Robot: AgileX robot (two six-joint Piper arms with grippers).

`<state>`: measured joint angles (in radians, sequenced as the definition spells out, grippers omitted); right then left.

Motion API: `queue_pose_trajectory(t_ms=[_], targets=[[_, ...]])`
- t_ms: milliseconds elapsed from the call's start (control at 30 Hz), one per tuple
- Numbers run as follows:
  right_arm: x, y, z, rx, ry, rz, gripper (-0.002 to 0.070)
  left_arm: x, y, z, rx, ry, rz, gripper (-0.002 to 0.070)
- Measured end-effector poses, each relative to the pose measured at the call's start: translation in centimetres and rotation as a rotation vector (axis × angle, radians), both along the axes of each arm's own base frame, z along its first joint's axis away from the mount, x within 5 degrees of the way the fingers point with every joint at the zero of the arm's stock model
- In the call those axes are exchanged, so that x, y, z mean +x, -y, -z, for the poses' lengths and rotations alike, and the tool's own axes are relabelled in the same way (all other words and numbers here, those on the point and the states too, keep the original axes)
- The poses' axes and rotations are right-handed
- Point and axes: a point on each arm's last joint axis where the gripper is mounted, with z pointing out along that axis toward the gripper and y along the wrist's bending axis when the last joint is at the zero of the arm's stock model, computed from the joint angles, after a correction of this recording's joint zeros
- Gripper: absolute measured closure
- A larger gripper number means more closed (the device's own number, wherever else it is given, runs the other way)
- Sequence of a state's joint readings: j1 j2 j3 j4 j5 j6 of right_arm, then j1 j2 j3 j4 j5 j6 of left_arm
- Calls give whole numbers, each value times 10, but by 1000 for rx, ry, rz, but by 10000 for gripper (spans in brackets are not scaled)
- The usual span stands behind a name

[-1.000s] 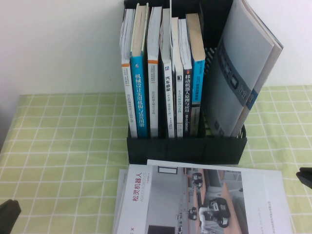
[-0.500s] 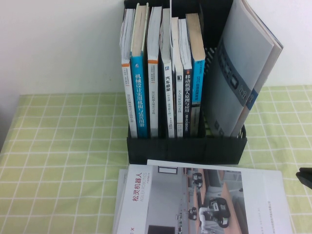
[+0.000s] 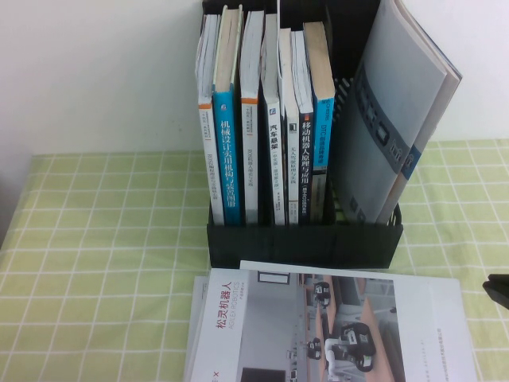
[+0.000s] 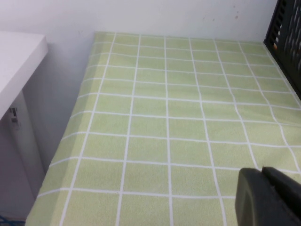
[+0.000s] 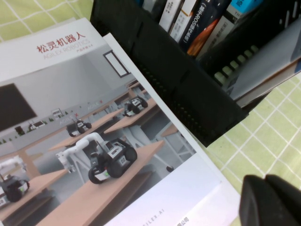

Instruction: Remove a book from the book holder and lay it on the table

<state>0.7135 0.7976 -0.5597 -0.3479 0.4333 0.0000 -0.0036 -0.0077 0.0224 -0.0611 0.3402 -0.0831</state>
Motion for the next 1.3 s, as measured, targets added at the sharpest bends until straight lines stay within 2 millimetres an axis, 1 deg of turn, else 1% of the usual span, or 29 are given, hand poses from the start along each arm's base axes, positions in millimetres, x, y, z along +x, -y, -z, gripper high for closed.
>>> queue_pose_trajectory(t_ms=[267, 367, 500, 567, 700, 733, 833, 900, 1033, 1167, 1233, 1300], targets=[[0, 0, 0, 1, 2, 0, 678, 0, 0, 0, 19, 0, 5, 678], [-5, 5, -3, 19, 22, 8, 678, 0, 0, 0, 19, 0, 5, 677], [-11, 22, -6, 65, 77, 70, 678, 0, 0, 0, 23, 0, 7, 678], [-15, 35, -8, 89, 111, 137, 678, 0, 0, 0, 23, 0, 7, 678], [-27, 60, -8, 250, 123, 343, 678, 0, 0, 0, 23, 0, 7, 678], [-32, 65, -5, 304, 122, 400, 678, 0, 0, 0, 23, 0, 7, 678], [-43, 77, 12, 419, 134, 539, 678, 0, 0, 0, 23, 0, 7, 678], [-49, 83, 26, 465, 158, 605, 678, 0, 0, 0, 25, 0, 6, 678], [-62, 91, 60, 473, 202, 690, 678, 0, 0, 0, 25, 0, 6, 678], [-71, 95, 94, 467, 226, 734, 678, 0, 0, 0, 25, 0, 6, 678], [-73, 95, 107, 462, 224, 750, 678, 0, 0, 0, 25, -2, 7, 678], [-74, 96, 113, 457, 193, 769, 678, 0, 0, 0, 25, -2, 7, 678]])
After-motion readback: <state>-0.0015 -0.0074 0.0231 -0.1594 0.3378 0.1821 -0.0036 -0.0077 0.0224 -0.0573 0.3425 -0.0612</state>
